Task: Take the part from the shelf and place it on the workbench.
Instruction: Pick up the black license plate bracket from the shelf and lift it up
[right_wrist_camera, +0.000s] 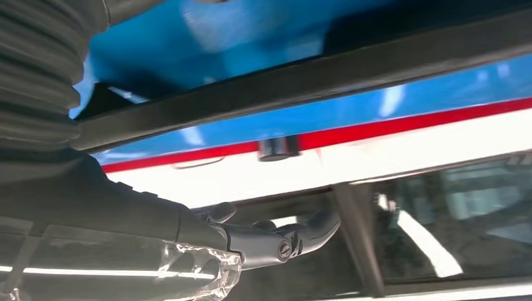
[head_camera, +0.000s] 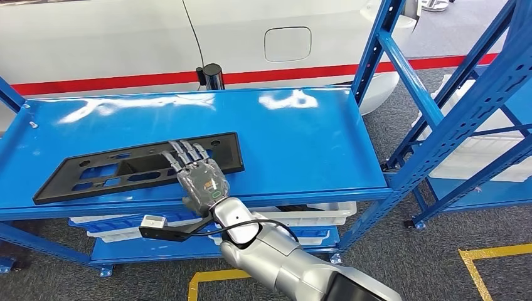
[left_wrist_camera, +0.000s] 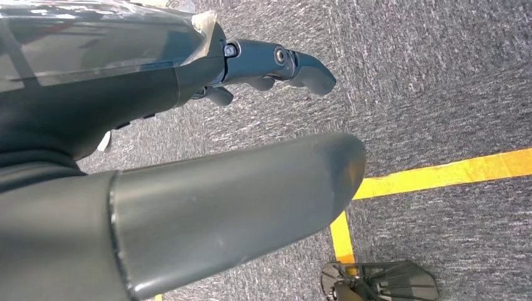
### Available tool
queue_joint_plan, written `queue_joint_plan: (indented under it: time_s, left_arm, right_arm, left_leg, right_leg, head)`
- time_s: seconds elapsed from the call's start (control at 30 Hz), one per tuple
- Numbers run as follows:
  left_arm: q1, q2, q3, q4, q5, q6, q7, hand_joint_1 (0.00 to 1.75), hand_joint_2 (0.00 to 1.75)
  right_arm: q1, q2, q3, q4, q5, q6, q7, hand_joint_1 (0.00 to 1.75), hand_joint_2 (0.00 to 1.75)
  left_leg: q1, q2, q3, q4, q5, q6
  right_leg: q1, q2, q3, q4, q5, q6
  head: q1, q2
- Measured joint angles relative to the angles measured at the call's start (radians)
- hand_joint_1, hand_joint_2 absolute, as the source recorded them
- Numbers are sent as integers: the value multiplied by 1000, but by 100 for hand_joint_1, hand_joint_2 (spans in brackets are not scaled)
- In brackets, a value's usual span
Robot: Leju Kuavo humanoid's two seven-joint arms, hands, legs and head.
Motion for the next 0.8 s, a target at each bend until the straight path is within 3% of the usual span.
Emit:
queue_joint_plan:
  time_s: [0.47,0.53,0.67,0.7,0.8]
  left_arm:
    - [0,-2,25,0,-19,9,-17,0,0]
    - [0,-3,27,0,-22,11,-20,0,0]
    - [-1,-4,32,0,-27,16,-22,0,0]
    - [-1,-4,33,0,-28,16,-24,0,0]
    - [-1,-6,36,0,-28,17,-30,0,0]
  right_arm:
    - [-17,-28,-21,30,207,-1,238,7,175]
    - [-19,-33,-26,31,219,-2,254,29,175]
    - [-19,-42,-33,32,241,-7,279,130,175]
    - [-19,-45,-34,32,247,-9,284,146,175]
    - [-19,-53,-38,34,273,-7,306,149,175]
  left_leg:
    - [0,0,0,0,0,0]
    - [0,0,0,0,0,0]
    - [0,0,0,0,0,0]
    - [0,0,0,0,0,0]
    - [0,0,0,0,0,0]
  right_leg:
    - [0,0,0,0,0,0]
    - [0,0,0,0,0,0]
    - [0,0,0,0,0,0]
    - [0,0,0,0,0,0]
    - [0,0,0,0,0,0]
  head:
    - [0,0]
    - [0,0]
    - [0,0]
    - [0,0]
    - [0,0]
